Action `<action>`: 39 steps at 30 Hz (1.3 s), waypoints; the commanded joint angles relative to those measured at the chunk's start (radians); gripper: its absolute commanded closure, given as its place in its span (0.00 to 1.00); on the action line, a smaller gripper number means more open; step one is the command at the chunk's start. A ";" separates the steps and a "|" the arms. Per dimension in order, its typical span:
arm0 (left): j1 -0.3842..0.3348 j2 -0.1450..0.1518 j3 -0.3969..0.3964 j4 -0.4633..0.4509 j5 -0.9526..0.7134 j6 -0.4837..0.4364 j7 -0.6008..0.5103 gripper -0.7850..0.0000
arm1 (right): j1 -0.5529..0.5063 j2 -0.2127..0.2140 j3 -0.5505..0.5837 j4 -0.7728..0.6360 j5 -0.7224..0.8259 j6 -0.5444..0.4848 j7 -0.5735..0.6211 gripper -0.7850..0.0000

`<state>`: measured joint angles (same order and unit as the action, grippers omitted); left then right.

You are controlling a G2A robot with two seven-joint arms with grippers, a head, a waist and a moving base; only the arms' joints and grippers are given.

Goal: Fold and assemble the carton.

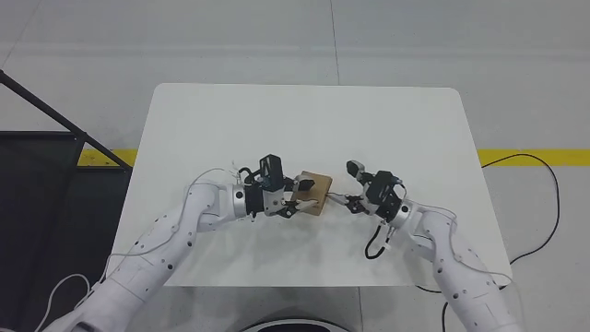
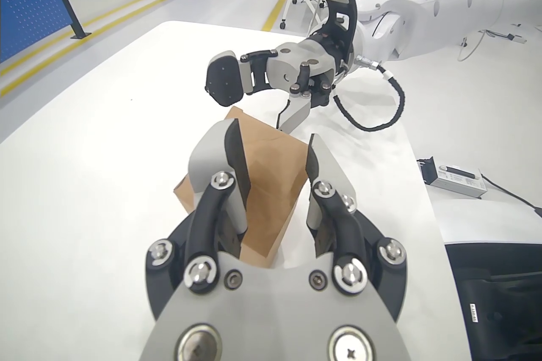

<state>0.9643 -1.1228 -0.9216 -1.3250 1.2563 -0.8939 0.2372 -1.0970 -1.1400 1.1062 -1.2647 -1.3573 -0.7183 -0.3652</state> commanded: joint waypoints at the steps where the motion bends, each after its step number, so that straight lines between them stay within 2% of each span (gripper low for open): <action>1: 0.001 -0.001 0.000 0.001 0.000 0.000 -0.002 0.51 | 0.001 0.000 -0.001 -0.001 -0.002 -0.001 0.001 0.14; 39: 0.007 -0.013 -0.005 0.005 0.005 -0.008 -0.026 0.51 | -0.006 0.000 0.005 -0.003 -0.020 0.007 -0.016 0.11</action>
<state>0.9715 -1.1353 -0.9269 -1.3210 1.2608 -0.9018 0.2128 -1.1030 -1.1396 1.1108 -1.2678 -1.3769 -0.7116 -0.3803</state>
